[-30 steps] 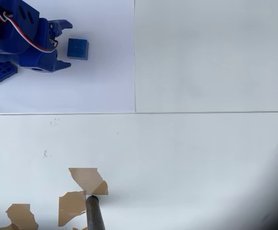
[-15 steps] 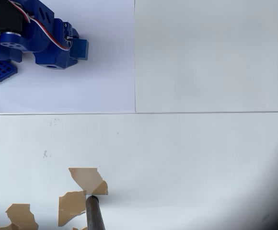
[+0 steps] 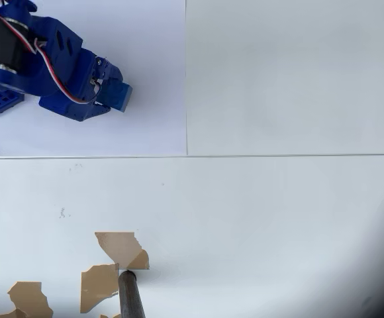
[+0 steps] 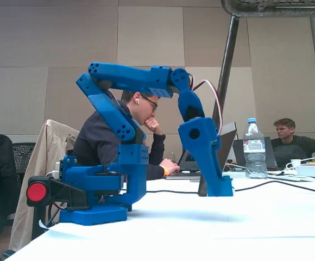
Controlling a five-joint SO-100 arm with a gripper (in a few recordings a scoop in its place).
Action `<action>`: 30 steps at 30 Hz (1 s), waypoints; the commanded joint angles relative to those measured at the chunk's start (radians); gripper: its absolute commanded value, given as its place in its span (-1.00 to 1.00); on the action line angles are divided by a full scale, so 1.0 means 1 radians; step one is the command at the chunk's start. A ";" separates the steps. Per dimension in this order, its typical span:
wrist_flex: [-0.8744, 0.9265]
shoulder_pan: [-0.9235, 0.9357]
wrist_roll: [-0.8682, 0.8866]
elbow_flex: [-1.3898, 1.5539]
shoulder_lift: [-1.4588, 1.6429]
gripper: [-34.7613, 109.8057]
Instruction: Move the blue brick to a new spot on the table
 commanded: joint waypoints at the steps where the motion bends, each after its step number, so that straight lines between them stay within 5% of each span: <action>1: 0.034 0.176 0.011 -0.167 -0.035 -0.42; 15: 0.077 0.950 -0.112 -0.626 -0.709 -0.41; 22: 0.132 1.074 -0.160 -0.726 -0.845 -0.40; 30: 0.153 1.091 -0.195 -0.712 -0.808 -0.10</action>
